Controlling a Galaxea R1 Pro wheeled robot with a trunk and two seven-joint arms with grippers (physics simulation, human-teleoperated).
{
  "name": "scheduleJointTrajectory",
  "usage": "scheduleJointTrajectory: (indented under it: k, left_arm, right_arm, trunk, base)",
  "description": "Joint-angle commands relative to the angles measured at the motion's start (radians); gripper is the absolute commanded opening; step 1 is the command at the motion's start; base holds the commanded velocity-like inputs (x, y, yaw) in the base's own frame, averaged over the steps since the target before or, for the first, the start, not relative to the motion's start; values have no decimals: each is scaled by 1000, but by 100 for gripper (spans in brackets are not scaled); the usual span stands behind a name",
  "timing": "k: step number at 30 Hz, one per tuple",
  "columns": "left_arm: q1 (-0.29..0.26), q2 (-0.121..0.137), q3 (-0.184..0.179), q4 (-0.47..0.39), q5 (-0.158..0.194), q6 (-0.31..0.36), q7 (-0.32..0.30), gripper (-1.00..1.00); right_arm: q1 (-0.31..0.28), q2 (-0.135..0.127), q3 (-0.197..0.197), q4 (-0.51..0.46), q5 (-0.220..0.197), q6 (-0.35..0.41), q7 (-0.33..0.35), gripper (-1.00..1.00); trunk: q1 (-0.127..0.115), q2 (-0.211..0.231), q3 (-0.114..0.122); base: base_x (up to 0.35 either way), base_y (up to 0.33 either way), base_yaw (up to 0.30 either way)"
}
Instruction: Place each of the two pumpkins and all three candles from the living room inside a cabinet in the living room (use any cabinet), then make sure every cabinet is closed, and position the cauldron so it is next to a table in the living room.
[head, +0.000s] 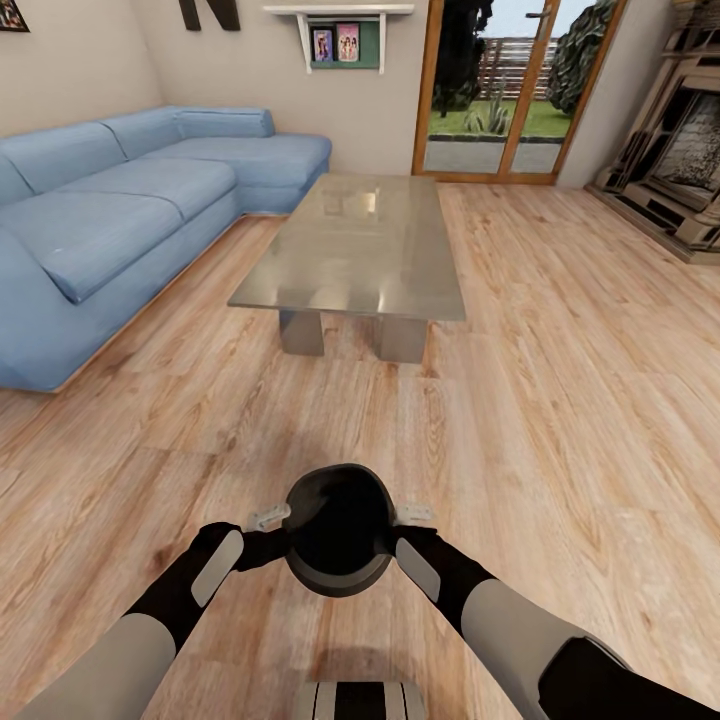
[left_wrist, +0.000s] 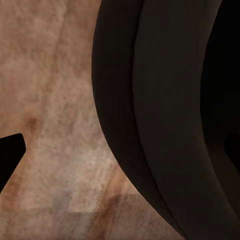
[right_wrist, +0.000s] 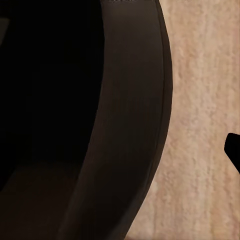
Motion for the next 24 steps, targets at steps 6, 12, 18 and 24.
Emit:
scheduleJointTrajectory:
  k: [6, 12, 18, 24]
  left_arm:
    - [0, 1, -5, -2, 11, 2, 10, 100]
    - [0, 1, -5, -2, 11, 2, 10, 100]
    - [0, 1, -5, -2, 11, 2, 10, 100]
    - [0, 1, -5, -2, 11, 2, 10, 100]
  right_arm:
    - [-1, 0, 5, -1, -5, 3, -7, 100]
    - [0, 0, 5, -1, -5, 2, -7, -100]
    - [0, 0, 5, -1, -5, 2, -7, -100]
    - [-1, 0, 5, -1, -5, 2, -7, -100]
  trunk:
    - [0, 0, -1]
    - [0, 0, -1]
    - [0, 0, -1]
    - [0, 0, -1]
  base:
    - [0, 0, 0]
    - [0, 0, 0]
    - [0, 0, 0]
    - [0, 0, 0]
